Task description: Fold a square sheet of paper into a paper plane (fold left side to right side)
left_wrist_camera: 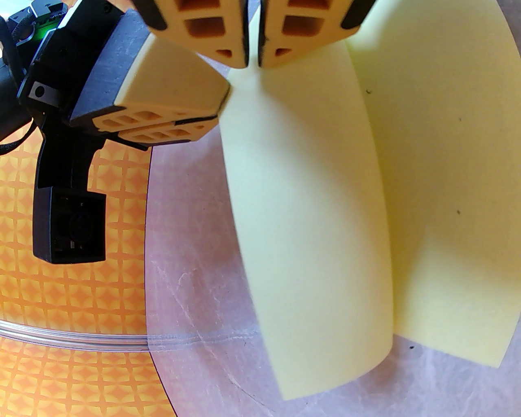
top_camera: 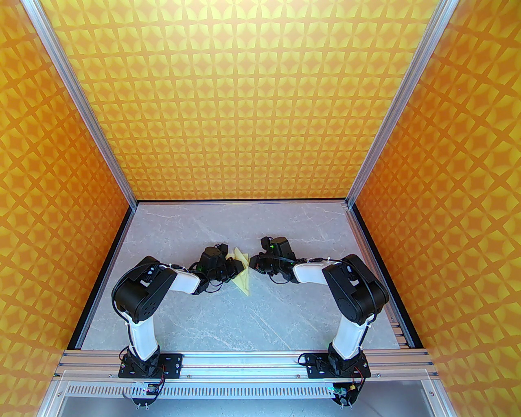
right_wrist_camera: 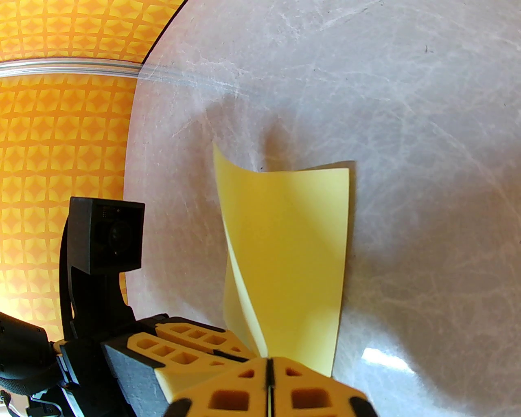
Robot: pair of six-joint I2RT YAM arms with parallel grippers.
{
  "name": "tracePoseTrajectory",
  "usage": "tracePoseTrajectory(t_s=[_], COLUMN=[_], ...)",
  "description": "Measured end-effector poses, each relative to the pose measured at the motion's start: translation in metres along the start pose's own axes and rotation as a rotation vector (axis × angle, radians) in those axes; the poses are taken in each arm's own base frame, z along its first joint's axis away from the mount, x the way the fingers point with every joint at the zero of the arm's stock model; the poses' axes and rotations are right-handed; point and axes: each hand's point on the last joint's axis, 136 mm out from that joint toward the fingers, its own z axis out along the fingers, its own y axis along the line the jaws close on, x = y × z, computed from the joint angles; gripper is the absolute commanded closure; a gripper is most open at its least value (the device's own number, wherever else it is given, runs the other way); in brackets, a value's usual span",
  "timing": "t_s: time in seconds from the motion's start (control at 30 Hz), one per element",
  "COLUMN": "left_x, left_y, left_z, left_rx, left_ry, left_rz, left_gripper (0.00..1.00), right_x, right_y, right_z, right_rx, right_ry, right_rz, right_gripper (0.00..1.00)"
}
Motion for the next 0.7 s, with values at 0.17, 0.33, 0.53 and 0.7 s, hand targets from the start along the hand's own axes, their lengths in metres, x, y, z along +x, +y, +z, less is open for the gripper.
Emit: tracePoseTrajectory(t_s=[0.17,0.33,0.53,0.7], left_x=[-0.0002,-0.0009,-0.0010,-0.0010], left_y=[-0.0002,-0.0013,-0.0014,-0.0017], left_z=[0.0001,0.0004,0.0004,0.0006], left_rx=[-0.001,0.001,0.001,0.001], left_ry=[0.000,-0.001,-0.001,0.000], left_rz=[0.002,0.004,0.004,0.004], left_gripper=[0.88,0.88,0.88,0.88], right_x=[-0.0002,-0.0011,-0.0032,-0.0026], right_y=[0.0003,0.0006,0.0026,0.0020], right_z=[0.0000,0.0008,0.0017,0.0022], right_rx=[0.001,0.001,-0.002,-0.001], right_ry=[0.001,0.002,0.000,0.006], right_rz=[0.001,0.001,-0.006,-0.013], right_gripper=[0.90,0.86,0.89,1.00])
